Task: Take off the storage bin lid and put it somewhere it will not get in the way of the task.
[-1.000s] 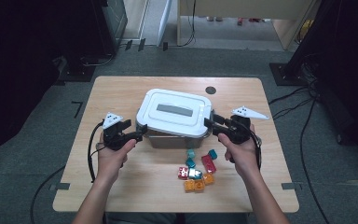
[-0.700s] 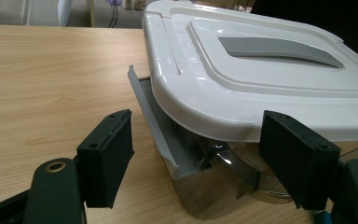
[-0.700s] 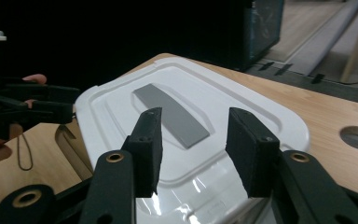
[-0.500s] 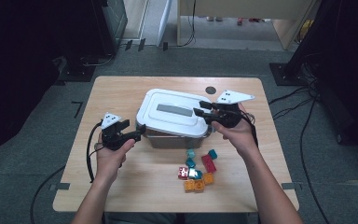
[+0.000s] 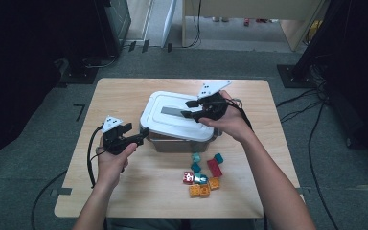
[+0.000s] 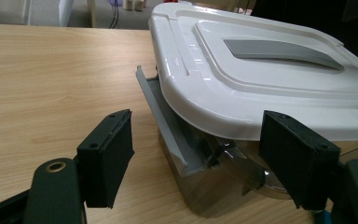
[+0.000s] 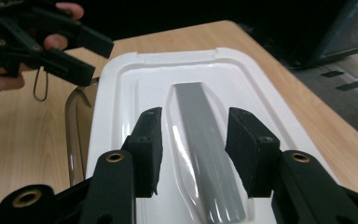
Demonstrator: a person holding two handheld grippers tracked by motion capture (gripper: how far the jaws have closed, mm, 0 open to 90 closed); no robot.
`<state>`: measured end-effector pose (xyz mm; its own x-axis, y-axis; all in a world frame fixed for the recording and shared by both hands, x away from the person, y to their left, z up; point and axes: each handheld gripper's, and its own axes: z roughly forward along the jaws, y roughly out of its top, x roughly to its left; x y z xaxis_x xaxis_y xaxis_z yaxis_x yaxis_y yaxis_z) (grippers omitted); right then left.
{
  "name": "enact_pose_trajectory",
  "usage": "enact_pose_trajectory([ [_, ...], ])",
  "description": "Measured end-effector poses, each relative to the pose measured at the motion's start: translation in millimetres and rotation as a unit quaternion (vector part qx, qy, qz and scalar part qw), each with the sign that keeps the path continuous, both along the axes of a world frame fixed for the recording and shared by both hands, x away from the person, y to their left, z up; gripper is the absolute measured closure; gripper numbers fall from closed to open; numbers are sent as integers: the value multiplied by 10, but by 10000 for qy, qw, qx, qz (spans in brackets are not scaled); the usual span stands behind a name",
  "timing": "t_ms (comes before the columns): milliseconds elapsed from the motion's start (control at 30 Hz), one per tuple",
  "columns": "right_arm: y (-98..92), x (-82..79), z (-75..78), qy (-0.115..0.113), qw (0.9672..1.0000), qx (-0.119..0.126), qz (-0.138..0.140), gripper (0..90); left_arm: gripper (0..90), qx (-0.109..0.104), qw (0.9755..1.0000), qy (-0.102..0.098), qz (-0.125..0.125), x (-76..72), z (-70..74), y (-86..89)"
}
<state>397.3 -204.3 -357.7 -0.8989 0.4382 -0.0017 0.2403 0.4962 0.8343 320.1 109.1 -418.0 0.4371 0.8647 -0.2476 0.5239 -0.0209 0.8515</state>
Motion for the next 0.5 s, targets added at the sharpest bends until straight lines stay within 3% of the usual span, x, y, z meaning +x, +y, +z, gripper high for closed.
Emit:
enact_pose_trajectory([
  [167, 128, 125, -44, 18, 9996, -237, 117, 566, 261, -7, 10000, 11, -3, -6, -6, 10],
  [367, 214, 269, -131, 283, 9984, -386, 317, 604, 261, -27, 10000, 9, 3, -16, -2, 30],
  [500, 271, 323, -164, 328, 9974, -538, 345, 606, 261, -58, 10000, 13, 31, -19, 0, 55],
])
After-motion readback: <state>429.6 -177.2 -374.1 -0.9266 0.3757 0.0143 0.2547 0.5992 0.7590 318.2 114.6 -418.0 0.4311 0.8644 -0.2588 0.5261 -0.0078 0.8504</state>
